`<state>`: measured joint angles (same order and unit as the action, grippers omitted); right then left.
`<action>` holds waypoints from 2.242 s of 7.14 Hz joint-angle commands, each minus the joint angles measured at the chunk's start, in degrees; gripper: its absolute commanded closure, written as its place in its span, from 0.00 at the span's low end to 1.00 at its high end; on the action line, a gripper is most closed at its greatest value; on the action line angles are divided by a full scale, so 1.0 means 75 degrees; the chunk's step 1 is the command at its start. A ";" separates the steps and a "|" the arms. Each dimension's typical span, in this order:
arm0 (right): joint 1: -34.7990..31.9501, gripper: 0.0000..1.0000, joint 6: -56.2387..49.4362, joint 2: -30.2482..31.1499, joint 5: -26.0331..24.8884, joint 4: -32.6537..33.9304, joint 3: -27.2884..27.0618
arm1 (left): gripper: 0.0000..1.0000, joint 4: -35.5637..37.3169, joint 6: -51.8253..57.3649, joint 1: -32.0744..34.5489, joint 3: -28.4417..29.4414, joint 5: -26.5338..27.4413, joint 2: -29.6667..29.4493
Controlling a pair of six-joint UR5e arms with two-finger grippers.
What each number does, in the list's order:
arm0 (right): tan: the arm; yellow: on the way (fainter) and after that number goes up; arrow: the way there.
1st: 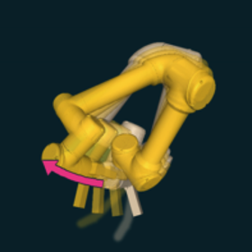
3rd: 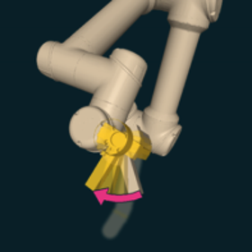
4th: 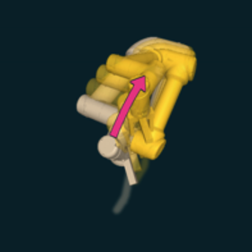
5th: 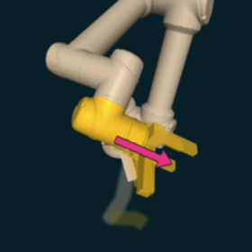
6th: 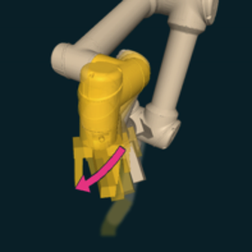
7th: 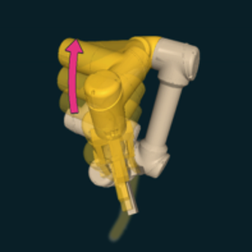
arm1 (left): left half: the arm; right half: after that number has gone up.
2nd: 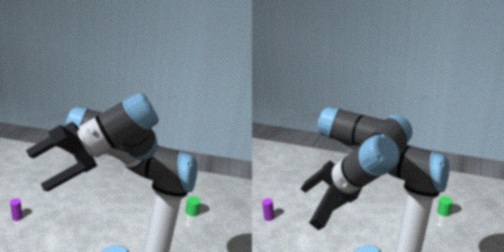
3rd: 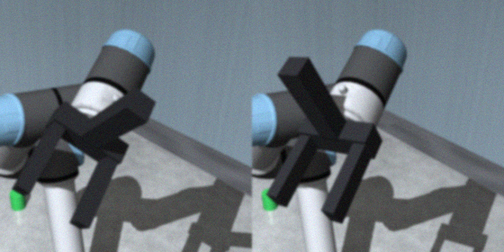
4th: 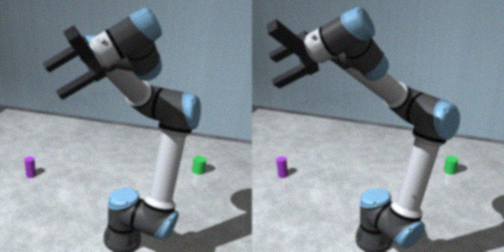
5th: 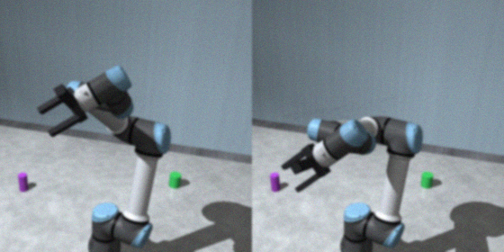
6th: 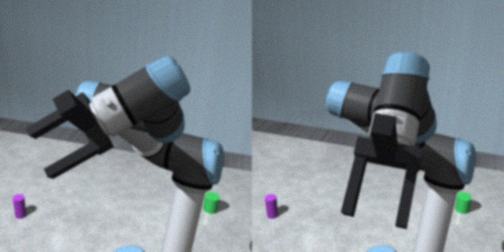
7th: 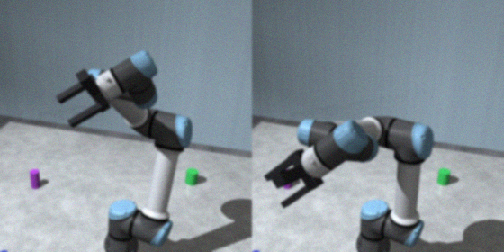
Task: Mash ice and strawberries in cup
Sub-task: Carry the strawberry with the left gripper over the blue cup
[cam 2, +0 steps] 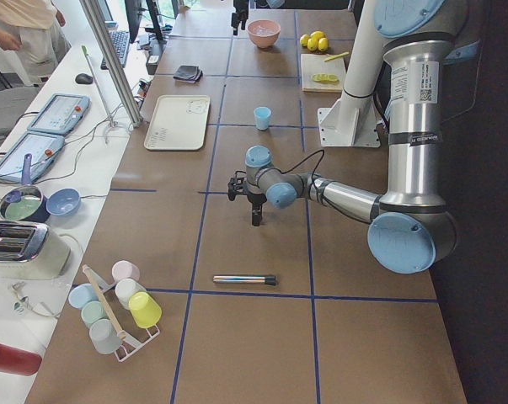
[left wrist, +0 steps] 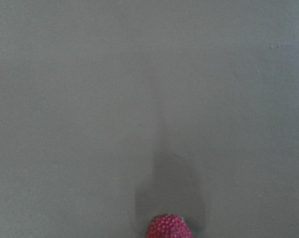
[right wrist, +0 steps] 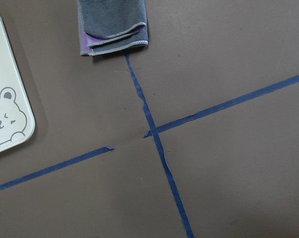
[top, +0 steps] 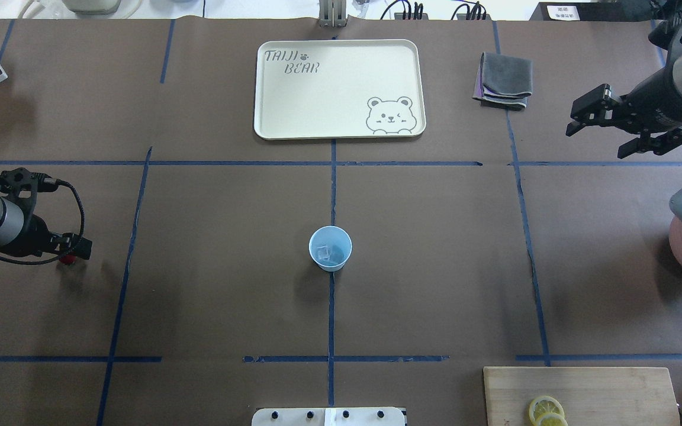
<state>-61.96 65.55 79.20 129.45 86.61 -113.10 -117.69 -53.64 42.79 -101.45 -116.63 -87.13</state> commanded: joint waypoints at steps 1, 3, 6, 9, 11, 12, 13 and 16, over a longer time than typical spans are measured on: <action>0.0000 0.00 0.0002 0.0023 0.0002 -0.0005 0.0010 | 0.01 -0.0093 0.0027 -0.0011 0.0179 0.0000 -0.0055; 0.0000 0.00 0.0025 0.0011 0.0002 -0.0016 0.0010 | 0.19 -0.0082 0.0015 -0.0011 0.0203 -0.0011 -0.0055; 0.0059 0.00 0.0107 -0.0059 -0.0010 -0.0040 0.0115 | 0.82 -0.0082 -0.0032 -0.0010 0.0168 -0.0116 -0.0043; 0.0059 0.00 0.0095 -0.0059 -0.0010 -0.0040 0.0115 | 1.00 -0.0012 -0.0043 0.0001 -0.0263 -0.0866 -0.0160; 0.0047 0.00 0.0060 -0.0071 -0.0010 -0.0040 0.0069 | 1.00 0.0035 -0.1450 0.0001 -0.0501 -0.1498 -0.1802; 0.0047 0.00 0.0025 -0.0048 -0.0010 -0.0040 0.0069 | 1.00 0.0035 -0.2610 -0.0092 -0.0396 -0.1500 -0.2857; 0.0047 0.00 0.0014 -0.0036 -0.0010 -0.0040 0.0080 | 1.00 0.0024 -0.3642 -0.0475 -0.0383 -0.1442 -0.3644; 0.0035 0.00 0.0025 -0.0024 -0.0010 -0.0040 0.0057 | 1.00 -0.0046 -0.4508 -0.2196 0.0235 0.0649 -0.4775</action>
<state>-61.68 65.68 78.99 129.38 86.31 -112.64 -117.71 -85.82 31.27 -101.80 -118.26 -120.17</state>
